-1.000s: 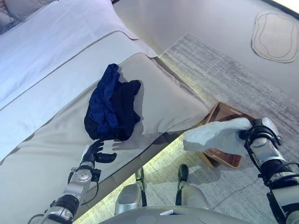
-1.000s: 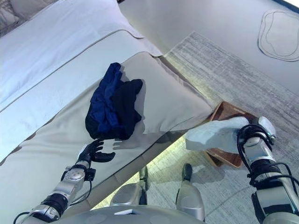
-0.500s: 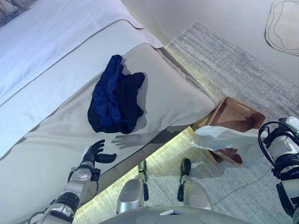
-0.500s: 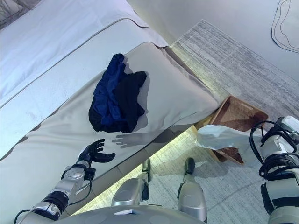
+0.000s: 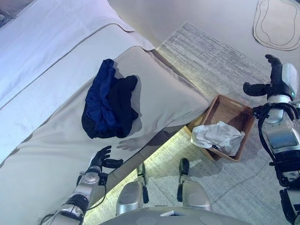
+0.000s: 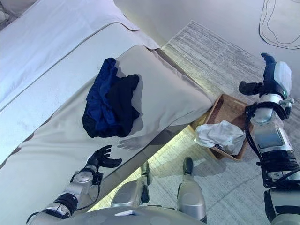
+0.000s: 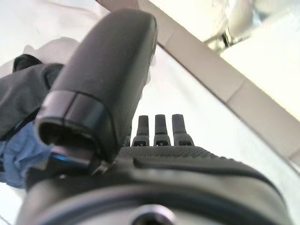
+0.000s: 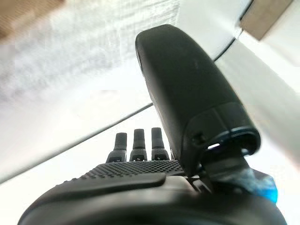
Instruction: Pick up the clothes from the bed and place them into the basket
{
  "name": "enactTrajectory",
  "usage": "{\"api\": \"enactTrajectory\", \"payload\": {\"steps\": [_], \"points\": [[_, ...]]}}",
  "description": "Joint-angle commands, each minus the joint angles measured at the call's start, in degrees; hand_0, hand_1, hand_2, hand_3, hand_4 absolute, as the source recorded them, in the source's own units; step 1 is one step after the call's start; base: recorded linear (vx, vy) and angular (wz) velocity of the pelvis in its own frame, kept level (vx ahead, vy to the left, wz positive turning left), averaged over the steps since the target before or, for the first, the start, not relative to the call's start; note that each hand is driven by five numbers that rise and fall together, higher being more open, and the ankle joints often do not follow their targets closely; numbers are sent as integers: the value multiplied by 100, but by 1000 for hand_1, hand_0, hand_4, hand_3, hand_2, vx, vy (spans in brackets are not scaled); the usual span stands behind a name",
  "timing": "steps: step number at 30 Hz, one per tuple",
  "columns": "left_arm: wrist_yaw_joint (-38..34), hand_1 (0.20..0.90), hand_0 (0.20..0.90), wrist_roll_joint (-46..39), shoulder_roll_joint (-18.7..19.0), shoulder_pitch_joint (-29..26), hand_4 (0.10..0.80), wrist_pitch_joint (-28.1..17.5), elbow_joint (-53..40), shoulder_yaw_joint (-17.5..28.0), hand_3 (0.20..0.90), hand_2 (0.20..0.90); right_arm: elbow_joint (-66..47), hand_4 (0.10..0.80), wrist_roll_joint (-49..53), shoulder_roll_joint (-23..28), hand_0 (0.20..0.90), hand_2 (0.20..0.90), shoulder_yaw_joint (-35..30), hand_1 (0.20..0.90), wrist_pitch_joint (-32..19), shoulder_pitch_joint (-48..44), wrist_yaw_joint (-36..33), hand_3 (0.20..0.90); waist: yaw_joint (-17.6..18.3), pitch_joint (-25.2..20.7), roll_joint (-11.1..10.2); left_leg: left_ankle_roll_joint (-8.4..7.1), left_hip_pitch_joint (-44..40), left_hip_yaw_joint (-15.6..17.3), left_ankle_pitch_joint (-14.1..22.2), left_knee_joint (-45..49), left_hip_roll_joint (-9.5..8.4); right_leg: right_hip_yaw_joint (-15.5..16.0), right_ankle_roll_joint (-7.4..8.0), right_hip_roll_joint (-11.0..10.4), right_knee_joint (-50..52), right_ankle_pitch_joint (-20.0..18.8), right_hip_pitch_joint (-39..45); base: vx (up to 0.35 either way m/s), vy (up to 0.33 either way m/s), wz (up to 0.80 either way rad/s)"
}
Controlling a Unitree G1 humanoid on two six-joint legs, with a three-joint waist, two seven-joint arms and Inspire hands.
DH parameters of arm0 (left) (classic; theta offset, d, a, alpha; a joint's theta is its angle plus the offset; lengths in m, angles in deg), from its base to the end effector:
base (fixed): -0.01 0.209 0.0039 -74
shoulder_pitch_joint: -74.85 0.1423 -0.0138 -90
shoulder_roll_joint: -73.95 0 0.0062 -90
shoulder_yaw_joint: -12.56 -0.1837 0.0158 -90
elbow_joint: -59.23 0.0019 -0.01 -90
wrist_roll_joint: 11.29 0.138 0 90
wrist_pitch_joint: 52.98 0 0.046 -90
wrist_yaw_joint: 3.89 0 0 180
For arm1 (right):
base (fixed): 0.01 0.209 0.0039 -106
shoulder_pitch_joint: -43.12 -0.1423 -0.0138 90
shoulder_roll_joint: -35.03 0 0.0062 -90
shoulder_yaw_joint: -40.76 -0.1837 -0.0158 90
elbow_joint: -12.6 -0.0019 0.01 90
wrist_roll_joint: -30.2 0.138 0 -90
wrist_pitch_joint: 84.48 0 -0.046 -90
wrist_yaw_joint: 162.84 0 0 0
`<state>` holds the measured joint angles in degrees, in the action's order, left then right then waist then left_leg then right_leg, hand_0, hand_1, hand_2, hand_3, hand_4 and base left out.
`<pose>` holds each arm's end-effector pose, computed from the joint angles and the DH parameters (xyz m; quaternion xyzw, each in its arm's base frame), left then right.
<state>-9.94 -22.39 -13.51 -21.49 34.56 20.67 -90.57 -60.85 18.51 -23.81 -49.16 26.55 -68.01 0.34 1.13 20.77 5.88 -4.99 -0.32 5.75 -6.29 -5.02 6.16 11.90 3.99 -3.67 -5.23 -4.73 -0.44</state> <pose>0.1629 0.2233 -0.0717 0.1332 0.3673 0.0489 0.9192 0.2567 -0.3167 0.1441 -0.4664 0.0509 -0.2951 0.8324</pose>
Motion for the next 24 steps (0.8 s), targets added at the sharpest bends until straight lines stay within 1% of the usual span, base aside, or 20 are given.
{"api": "enactTrajectory", "payload": {"steps": [1,2,3,4,7,8,9,11,12,14,16,17,18,19,20,22,24], "points": [[-113,900,900,178,508,74,800,-19,416,158,900,900,579,800,-783,575,900,900,82,900,637,-82,1090,900,26,-498,-565,133,87,209,435,11,-268,46,-102,-26,565,613,-77,2,-5,9],[-133,900,900,200,535,89,800,34,414,133,900,900,839,800,-630,671,900,900,264,900,736,-158,1520,900,-20,-510,-591,133,71,196,428,2,-261,73,-101,-25,522,586,-31,21,-5,7],[-128,900,900,198,559,98,800,70,400,137,900,900,973,800,-477,722,900,900,329,900,732,-202,1561,900,-32,-511,-601,131,55,190,428,2,-261,85,-102,-25,497,573,0,63,-1,6],[-125,900,900,164,630,150,800,126,386,116,900,900,1363,800,-244,809,900,900,417,900,550,-300,1572,900,-94,-543,-627,121,18,174,423,2,-255,102,-102,-22,448,550,65,75,6,10],[-108,900,900,195,652,242,800,98,430,131,900,900,1798,800,-37,862,900,900,512,900,217,-541,1444,900,-190,-585,-627,105,3,150,416,2,-267,157,-94,-29,371,513,140,53,13,9],[-115,900,900,192,648,286,800,75,449,132,900,900,1806,800,178,860,900,900,522,900,12,-620,1361,900,-228,-597,-622,100,3,141,413,2,-275,187,-88,-38,351,504,163,41,39,-2],[-123,900,900,175,640,312,800,69,471,146,900,900,1740,800,512,832,900,900,517,900,-87,-668,1303,900,-254,-606,-617,100,1,133,415,2,-285,211,-84,-48,337,503,181,29,53,-3],[-130,900,900,139,616,354,800,45,514,177,900,900,1475,800,1220,689,900,900,457,900,-416,-711,1160,900,-283,-608,-610,102,-12,122,422,4,-301,240,-85,-59,333,513,205,16,82,0],[-128,900,900,135,576,371,800,7,556,209,900,900,1196,800,1870,504,900,900,396,900,-506,-722,1173,900,-301,-608,-602,108,-6,112,425,13,-313,257,-91,-72,349,527,205,21,123,2],[-116,900,900,140,465,353,800,-42,653,226,900,900,596,800,3740,-127,900,900,207,900,-699,-663,1197,900,-350,-616,-594,127,1,66,451,36,-339,304,-109,-102,393,584,225,39,146,2],[-82,900,900,169,383,323,800,-66,687,172,900,900,418,800,5153,-752,900,900,79,900,-1031,-590,1282,900,-424,-619,-579,147,14,3,467,64,-366,376,-131,-126,446,639,251,51,132,9],[-71,900,900,194,346,316,800,-87,700,125,900,900,389,800,5790,-1071,900,900,40,900,-1084,-534,1285,900,-467,-604,-570,153,-1,-25,488,81,-376,415,-141,-137,484,680,278,58,127,27],[-55,900,900,217,296,316,800,-126,734,74,900,900,437,800,6355,-1467,900,900,4,900,-1115,-444,1535,900,-522,-604,-562,163,9,-78,497,101,-394,466,-145,-155,520,706,286,48,158,32],[-36,900,900,277,218,315,800,-148,754,26,900,900,539,800,6280,-1930,900,900,52,900,-1233,-287,1945,900,-626,-606,-555,188,83,-177,493,153,-425,562,-148,-185,561,710,262,27,165,35],[-42,900,900,249,192,334,800,-142,729,-46,900,900,594,800,5821,-2069,900,900,182,900,-1463,-215,1958,900,-704,-574,-559,209,129,-257,495,206,-445,627,-152,-205,602,715,249,7,156,37],[-20,900,900,158,161,389,800,-172,680,-111,900,900,659,800,4804,-2120,900,900,475,900,-1719,-240,1780,900,-859,-461,-581,261,209,-403,542,351,-483,713,-161,-248,714,753,230,-13,129,55],[92,900,900,16,179,448,800,-241,667,-91,900,900,804,800,3342,-1954,900,900,752,900,-1844,-388,1396,900,-1028,-351,-608,316,341,-558,585,532,-537,804,-163,-312,870,784,175,-5,151,61]]}}
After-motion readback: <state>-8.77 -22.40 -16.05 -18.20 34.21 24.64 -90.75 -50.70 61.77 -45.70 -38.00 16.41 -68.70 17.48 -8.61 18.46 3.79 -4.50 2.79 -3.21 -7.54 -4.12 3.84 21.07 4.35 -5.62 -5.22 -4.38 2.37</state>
